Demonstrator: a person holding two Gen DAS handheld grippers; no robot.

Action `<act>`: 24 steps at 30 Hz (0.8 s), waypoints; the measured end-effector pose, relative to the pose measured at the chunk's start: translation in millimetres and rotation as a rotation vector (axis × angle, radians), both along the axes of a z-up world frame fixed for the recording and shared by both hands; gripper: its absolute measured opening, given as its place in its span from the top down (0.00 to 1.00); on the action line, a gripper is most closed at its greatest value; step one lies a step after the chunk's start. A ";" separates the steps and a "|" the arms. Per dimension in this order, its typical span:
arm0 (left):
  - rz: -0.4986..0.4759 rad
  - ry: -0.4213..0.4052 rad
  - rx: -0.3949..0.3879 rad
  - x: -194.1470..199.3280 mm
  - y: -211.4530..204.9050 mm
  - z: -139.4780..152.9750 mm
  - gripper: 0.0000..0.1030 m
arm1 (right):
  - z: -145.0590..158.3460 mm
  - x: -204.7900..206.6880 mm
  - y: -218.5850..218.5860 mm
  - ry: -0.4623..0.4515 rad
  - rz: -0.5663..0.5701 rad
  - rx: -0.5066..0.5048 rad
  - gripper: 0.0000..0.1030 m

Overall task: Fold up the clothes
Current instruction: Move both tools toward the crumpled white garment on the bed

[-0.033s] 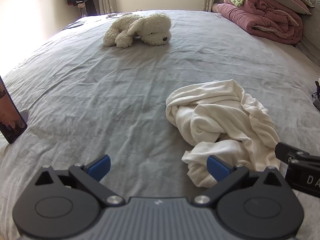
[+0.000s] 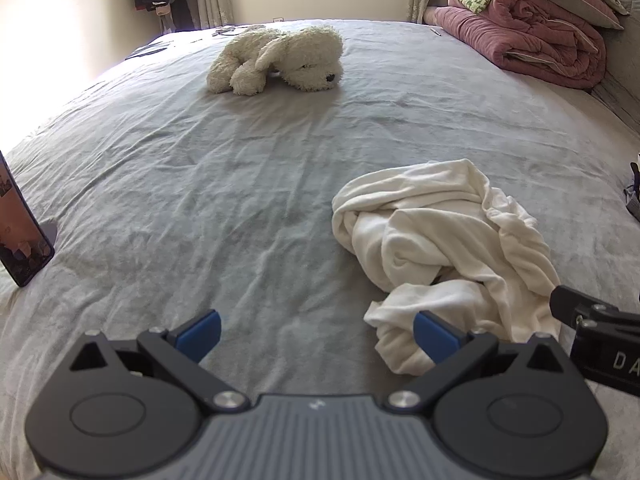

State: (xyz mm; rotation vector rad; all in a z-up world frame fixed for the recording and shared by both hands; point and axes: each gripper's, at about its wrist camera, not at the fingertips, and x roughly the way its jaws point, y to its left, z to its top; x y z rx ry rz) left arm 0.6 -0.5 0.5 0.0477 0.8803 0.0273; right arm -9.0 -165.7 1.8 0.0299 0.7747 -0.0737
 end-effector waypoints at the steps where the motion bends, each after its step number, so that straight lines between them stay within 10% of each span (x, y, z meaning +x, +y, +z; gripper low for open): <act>1: -0.001 0.001 -0.001 0.4 -0.5 0.5 0.00 | 0.5 0.4 0.1 0.000 0.001 0.001 0.00; 24: -0.001 -0.005 0.026 -0.8 4.1 -2.7 0.00 | -8.5 2.2 -0.1 0.026 0.004 0.016 0.00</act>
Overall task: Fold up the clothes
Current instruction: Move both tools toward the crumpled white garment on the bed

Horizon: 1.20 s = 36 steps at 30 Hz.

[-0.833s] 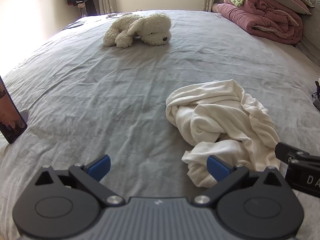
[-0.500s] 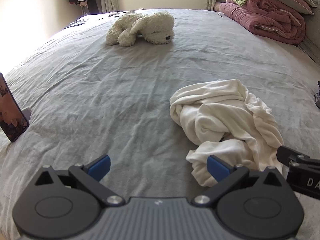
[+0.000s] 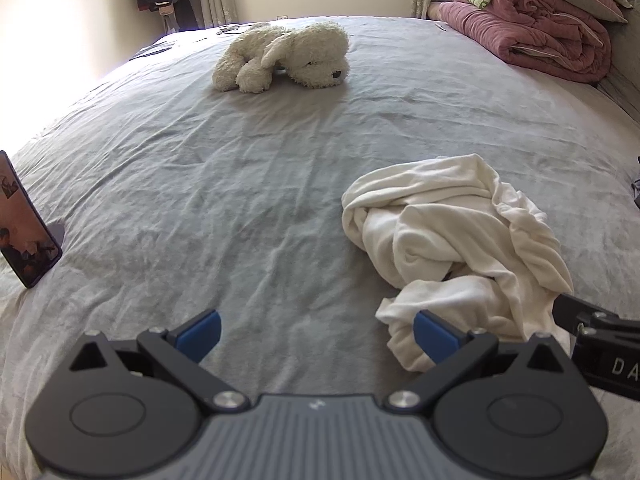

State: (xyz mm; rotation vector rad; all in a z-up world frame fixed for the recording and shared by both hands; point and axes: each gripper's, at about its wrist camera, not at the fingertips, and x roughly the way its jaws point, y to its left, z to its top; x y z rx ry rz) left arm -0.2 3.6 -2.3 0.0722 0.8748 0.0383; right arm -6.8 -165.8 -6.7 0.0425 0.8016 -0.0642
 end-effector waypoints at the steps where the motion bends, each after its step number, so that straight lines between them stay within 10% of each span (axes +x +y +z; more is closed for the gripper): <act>1: 0.001 0.001 0.001 0.5 -0.3 0.1 0.00 | -0.5 -0.3 0.2 0.000 0.001 0.000 0.00; 36: 0.011 0.022 0.057 7.4 -5.0 -5.8 0.00 | -5.2 4.3 1.1 0.029 -0.005 -0.021 0.00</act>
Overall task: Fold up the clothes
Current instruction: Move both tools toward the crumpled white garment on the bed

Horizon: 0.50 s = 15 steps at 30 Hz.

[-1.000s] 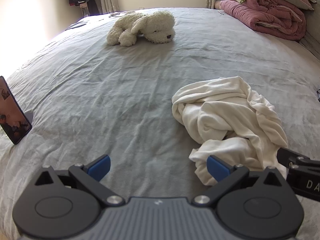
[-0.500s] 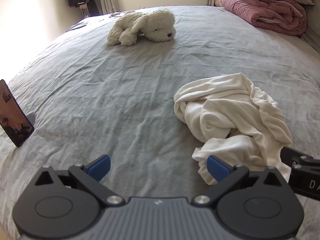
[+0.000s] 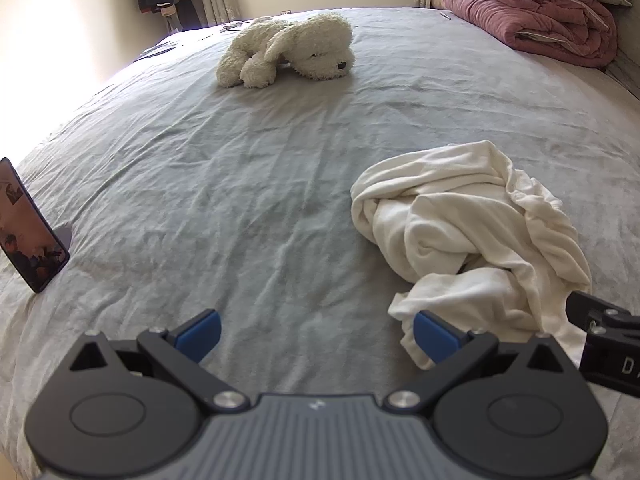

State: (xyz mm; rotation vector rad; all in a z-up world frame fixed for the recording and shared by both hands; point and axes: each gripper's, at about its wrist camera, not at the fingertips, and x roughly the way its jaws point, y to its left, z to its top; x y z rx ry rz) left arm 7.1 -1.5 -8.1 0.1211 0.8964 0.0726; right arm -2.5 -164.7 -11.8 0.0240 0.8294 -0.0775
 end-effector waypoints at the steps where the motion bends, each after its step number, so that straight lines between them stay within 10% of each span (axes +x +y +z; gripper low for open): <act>1: 0.000 0.001 0.001 0.1 -0.3 -0.2 0.00 | -0.1 -0.1 -0.4 0.000 -0.001 0.000 0.00; 15: 0.022 0.040 0.007 14.4 2.3 -13.9 0.00 | -8.3 7.1 -5.5 0.031 -0.022 0.002 0.00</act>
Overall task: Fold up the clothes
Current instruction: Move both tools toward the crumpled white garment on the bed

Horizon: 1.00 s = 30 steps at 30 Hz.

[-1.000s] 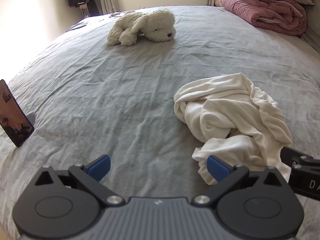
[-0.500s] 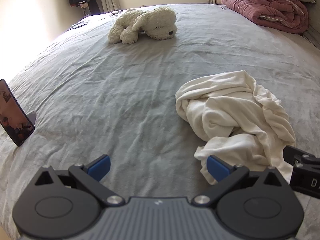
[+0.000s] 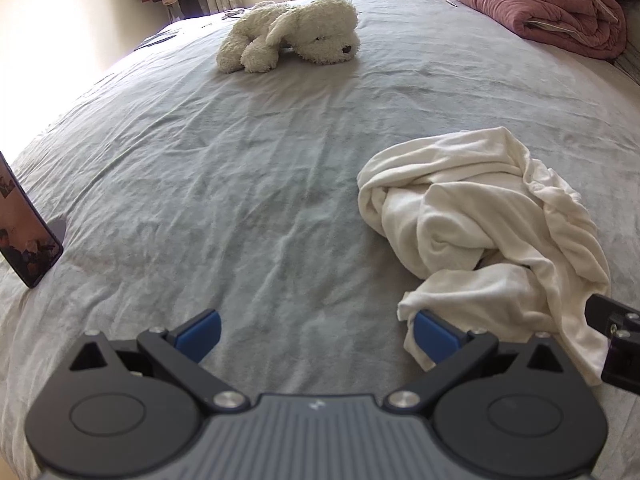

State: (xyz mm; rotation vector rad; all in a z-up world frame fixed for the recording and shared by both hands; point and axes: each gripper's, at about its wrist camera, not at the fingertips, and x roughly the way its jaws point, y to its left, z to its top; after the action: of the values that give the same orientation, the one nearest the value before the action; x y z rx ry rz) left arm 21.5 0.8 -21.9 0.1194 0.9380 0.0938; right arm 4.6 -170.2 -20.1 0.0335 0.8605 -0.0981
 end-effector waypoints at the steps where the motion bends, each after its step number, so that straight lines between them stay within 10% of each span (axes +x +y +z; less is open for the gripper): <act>1: -0.001 0.000 0.000 0.4 -0.1 -0.3 0.00 | -1.0 1.0 -0.4 0.004 -0.002 -0.001 0.00; 30: -0.038 -0.011 -0.163 26.9 17.5 -27.8 0.00 | -38.7 27.5 -8.8 0.084 0.036 0.013 0.00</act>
State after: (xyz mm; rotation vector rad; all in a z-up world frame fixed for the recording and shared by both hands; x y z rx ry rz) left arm 48.5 18.3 -49.8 -0.0143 0.9281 -0.0169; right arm 32.1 -179.1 -58.8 0.0261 0.9450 -0.0607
